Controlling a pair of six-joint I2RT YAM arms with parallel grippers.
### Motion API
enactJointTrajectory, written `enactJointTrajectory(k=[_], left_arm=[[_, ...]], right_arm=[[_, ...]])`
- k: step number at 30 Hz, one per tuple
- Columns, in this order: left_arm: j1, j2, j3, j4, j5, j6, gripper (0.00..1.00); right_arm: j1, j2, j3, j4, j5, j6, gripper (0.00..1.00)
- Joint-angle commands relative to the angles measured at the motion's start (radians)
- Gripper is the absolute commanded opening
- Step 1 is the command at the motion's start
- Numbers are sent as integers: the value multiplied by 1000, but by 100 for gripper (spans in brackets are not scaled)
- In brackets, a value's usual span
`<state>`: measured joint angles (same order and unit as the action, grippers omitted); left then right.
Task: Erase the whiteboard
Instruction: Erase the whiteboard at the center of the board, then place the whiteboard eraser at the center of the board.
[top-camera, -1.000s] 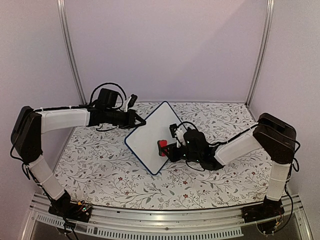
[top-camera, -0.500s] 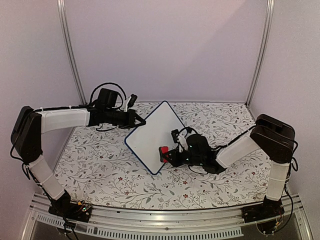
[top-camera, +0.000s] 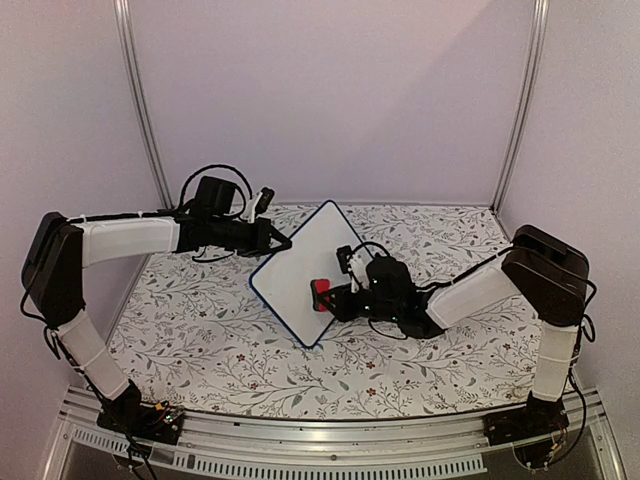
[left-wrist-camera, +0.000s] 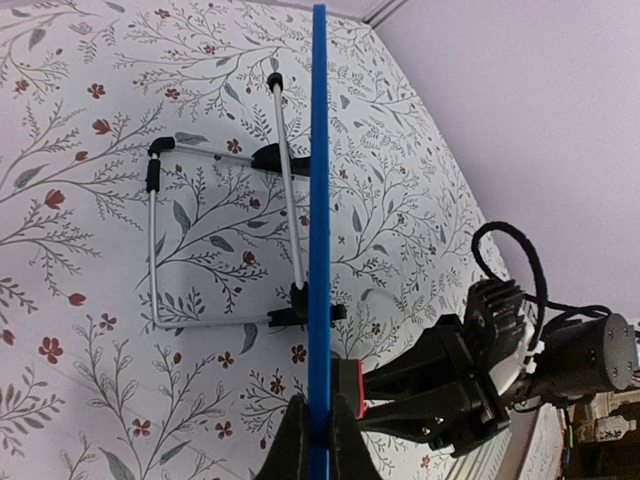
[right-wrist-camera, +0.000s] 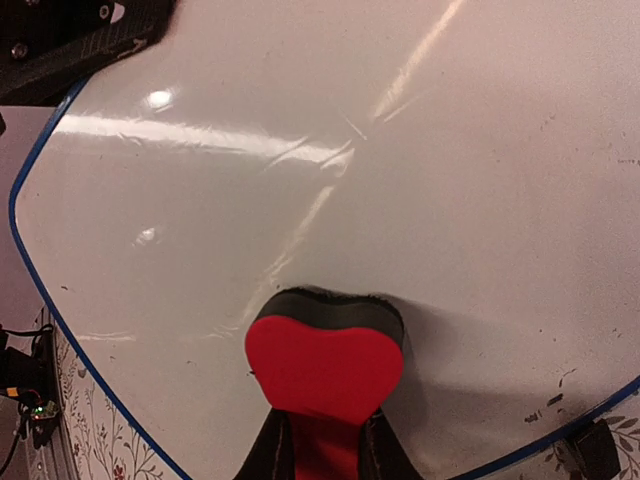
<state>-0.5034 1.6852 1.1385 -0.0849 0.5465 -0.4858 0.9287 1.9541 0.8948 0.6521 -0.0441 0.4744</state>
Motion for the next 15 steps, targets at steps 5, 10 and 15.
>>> enactJointTrajectory(k=[5, 10, 15], left_arm=[[-15, 2, 10, -21, 39, -15, 0], [-13, -1, 10, -20, 41, -16, 0], [-13, -3, 10, -19, 45, -17, 0]], right_arm=[[-41, 55, 103, 79, 100, -36, 0], [-42, 46, 110, 77, 95, -63, 0], [-42, 10, 46, 57, 114, -65, 0]])
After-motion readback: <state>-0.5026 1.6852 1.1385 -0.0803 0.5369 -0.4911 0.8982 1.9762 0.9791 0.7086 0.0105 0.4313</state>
